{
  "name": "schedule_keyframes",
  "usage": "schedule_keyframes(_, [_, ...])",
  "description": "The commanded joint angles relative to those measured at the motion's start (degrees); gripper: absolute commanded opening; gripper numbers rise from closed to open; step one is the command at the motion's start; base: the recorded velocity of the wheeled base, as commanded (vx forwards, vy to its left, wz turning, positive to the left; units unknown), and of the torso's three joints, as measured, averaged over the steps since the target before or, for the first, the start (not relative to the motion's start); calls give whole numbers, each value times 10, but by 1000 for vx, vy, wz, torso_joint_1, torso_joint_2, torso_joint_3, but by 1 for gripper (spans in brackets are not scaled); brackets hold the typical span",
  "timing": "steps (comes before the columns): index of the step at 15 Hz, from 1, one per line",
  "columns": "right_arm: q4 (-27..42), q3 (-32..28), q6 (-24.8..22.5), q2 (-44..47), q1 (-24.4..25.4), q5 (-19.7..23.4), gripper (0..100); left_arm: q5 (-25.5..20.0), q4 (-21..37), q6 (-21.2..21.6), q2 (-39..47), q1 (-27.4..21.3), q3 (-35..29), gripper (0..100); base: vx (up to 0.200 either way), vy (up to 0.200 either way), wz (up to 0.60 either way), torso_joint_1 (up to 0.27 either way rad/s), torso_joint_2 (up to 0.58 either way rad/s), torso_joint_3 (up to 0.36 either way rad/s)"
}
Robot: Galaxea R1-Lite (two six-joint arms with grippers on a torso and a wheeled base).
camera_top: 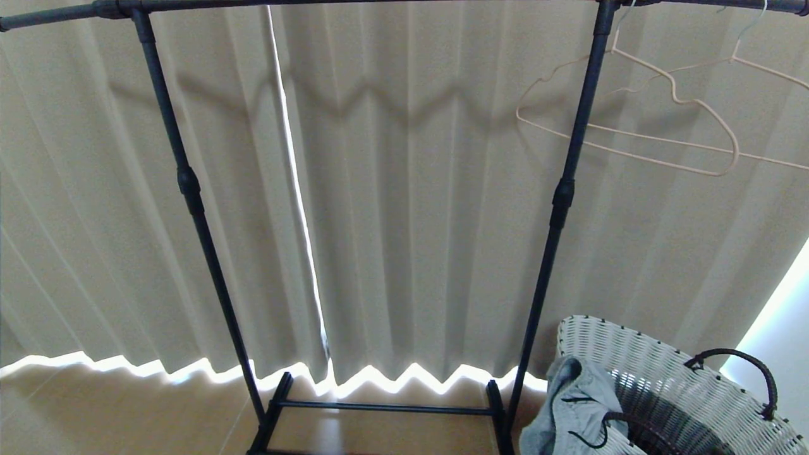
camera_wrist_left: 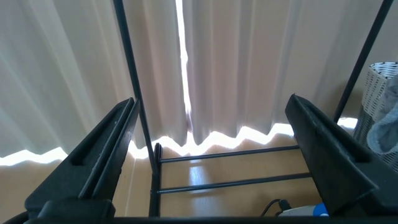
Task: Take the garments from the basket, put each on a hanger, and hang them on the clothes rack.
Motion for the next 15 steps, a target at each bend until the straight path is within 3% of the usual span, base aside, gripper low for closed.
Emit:
schedule_keyframes(1, [2, -12, -61, 167, -5, -8, 100, 0, 0, 1, 0, 0, 0, 100, 0, -200, 0, 2, 7, 2])
schedule_keyframes(3, [0, -14, -81, 210, -19, -14, 100, 1, 0, 0, 0, 0, 0, 100, 0, -200, 0, 0, 2, 2])
schedule_keyframes(7, [-43, -14, -86, 298, -58, -14, 100, 1, 0, 0, 0, 0, 0, 100, 0, 0, 0, 0, 0, 0])
schedule_keyframes(15, [-47, -17, -86, 310, -50, 15, 100, 1, -1, 0, 0, 0, 0, 100, 0, 0, 0, 0, 0, 0])
